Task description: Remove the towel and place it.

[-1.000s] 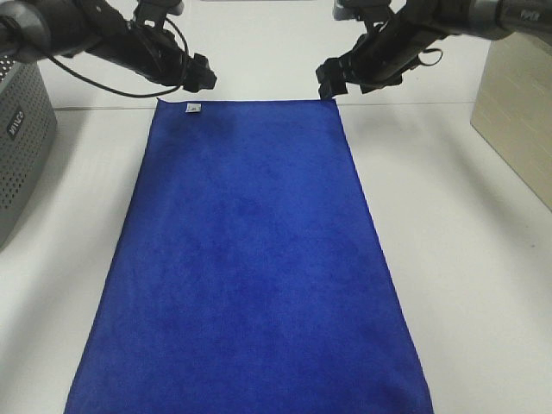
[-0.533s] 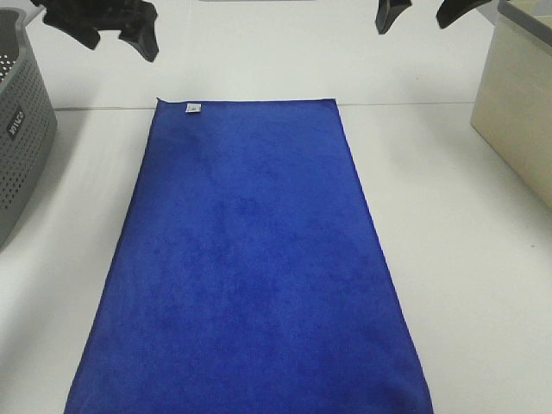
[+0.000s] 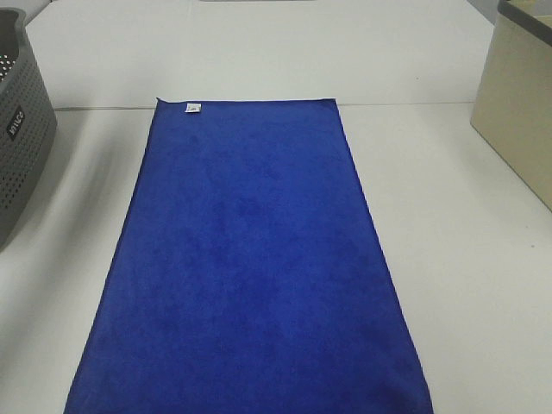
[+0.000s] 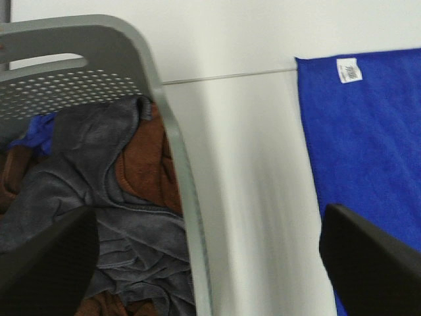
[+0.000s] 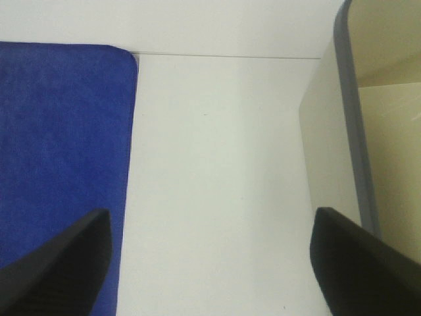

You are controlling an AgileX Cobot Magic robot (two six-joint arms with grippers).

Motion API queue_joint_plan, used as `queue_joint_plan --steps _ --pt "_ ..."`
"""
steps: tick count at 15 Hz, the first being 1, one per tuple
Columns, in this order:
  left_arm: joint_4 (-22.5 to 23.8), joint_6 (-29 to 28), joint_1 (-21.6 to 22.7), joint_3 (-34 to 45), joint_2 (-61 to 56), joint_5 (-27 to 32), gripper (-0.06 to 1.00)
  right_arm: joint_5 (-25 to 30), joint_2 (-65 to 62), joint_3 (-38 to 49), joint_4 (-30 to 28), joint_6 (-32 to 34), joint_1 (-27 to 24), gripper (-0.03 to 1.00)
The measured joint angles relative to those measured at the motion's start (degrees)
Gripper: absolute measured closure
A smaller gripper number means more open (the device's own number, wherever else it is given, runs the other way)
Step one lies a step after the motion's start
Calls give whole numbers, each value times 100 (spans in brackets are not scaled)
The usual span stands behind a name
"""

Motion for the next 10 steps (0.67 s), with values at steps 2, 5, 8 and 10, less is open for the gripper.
queue_joint_plan --steps 2,5,8,10 --pt "-258 40 218 23 -160 6 9 0 -246 109 46 0 -29 16" --pt "-458 132 229 762 -773 0 9 -6 -1129 1054 201 0 0 17" --pt "-464 212 229 2676 -2338 -6 9 -6 -2744 3042 355 0 0 18" --pt "-390 235 229 4377 -4028 -6 9 23 -4332 4612 435 0 0 18"
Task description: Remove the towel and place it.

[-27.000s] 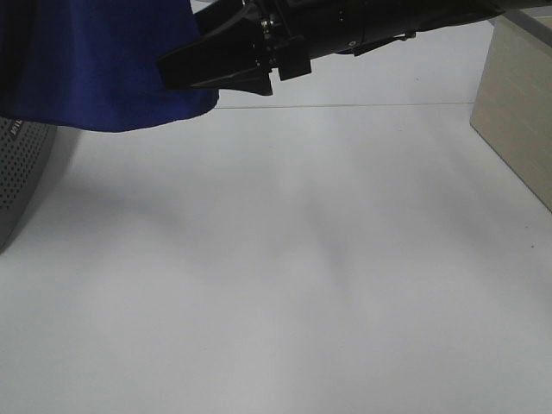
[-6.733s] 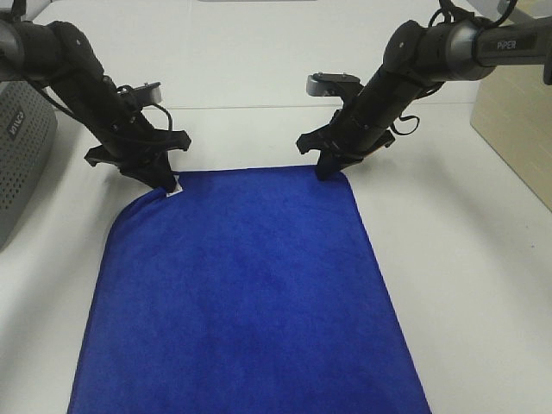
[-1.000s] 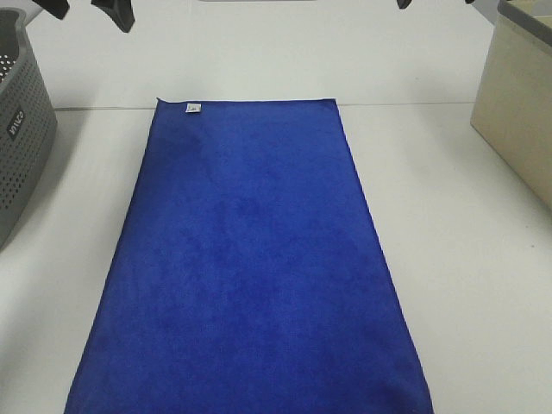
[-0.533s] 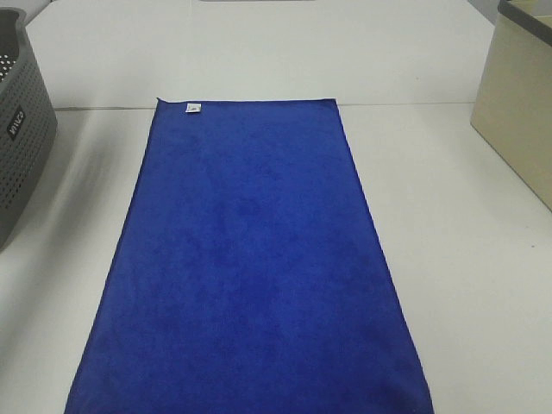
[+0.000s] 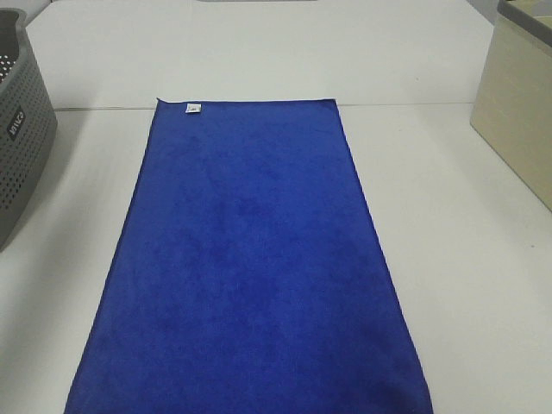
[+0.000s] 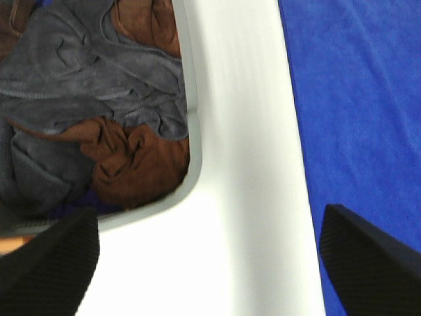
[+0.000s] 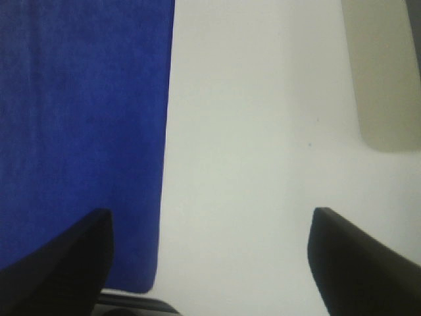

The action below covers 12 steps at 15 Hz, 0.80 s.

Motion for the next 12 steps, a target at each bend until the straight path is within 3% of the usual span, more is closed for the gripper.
queue_joint_plan --steps 5,9,12 --pt "596 0 0 2722 -2962 -298 9 11 -2865 2401 -258 0 0 18" --pt "625 0 0 4280 -4916 -584 9 11 -4733 3289 -401 0 0 18" --pt "625 0 0 5036 -6194 -636 9 11 -5833 3782 -590 -46 0 18"
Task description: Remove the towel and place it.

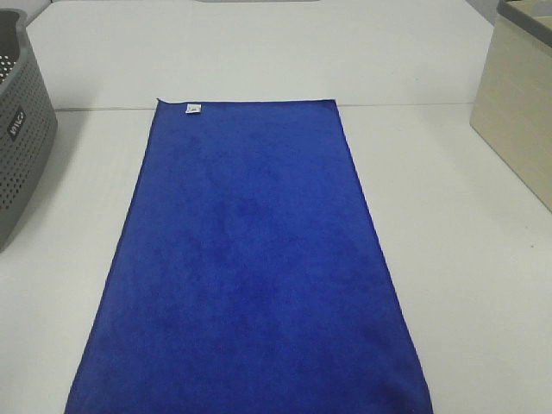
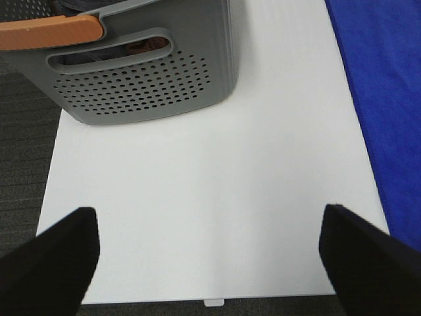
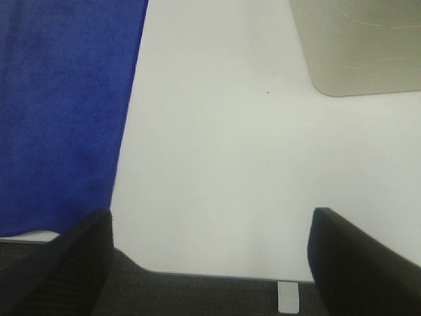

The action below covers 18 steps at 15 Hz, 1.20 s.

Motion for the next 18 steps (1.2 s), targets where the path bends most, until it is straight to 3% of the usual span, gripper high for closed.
queue_joint_plan --steps 5,8,18 --pt "-52 6 0 327 -1467 -92 9 -126 -911 837 -6 -493 0 18" --pt "-57 23 0 327 -1484 -103 9 -619 -911 1066 11 -510 0 18" --pt "-258 17 0 327 -1484 -109 9 -630 -911 1112 11 -510 0 18"
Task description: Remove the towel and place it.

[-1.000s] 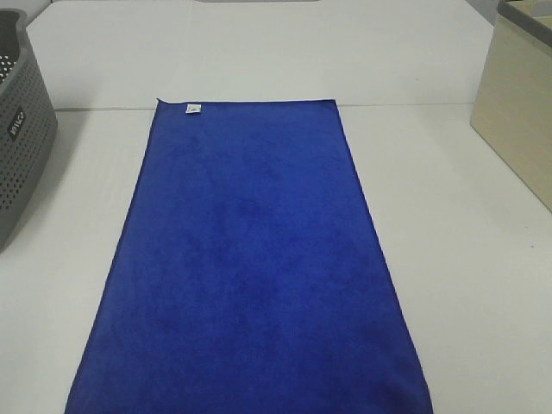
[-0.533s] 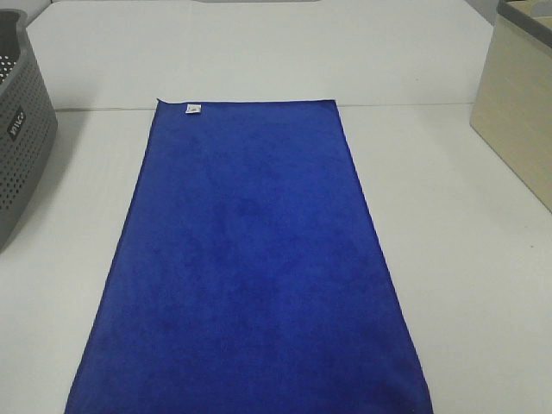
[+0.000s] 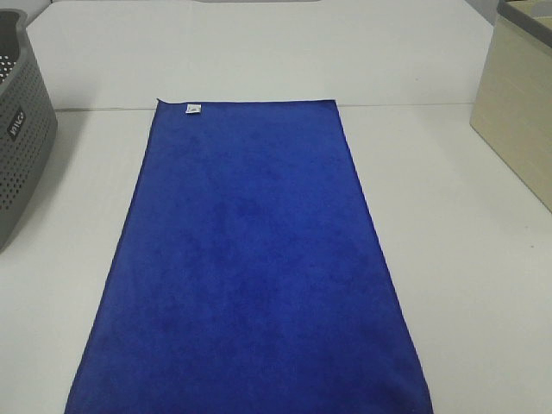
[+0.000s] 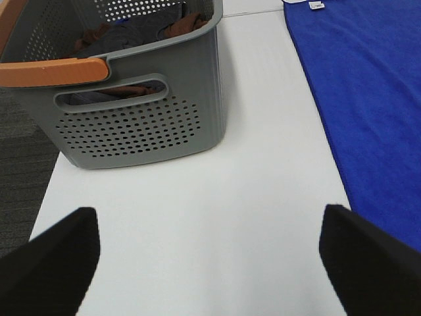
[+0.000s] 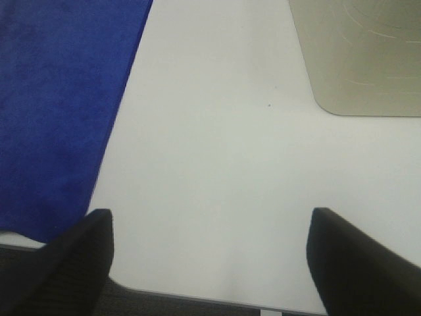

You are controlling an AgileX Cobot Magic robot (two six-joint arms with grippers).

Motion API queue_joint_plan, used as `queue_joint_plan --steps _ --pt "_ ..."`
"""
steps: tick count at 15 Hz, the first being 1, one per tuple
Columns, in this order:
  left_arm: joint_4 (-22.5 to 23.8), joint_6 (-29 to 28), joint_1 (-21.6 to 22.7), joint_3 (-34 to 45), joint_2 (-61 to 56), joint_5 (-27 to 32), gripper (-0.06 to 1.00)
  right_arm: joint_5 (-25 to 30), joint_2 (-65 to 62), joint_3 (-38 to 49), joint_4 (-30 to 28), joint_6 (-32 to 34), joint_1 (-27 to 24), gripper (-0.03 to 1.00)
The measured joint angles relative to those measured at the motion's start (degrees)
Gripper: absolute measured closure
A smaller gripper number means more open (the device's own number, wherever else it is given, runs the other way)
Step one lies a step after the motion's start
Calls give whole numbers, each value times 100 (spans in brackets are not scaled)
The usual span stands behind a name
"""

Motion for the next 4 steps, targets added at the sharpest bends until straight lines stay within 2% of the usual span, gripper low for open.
queue_joint_plan --steps 4 --pt "-120 0 0 0 0 0 9 0 0 0 0 0 0 19"
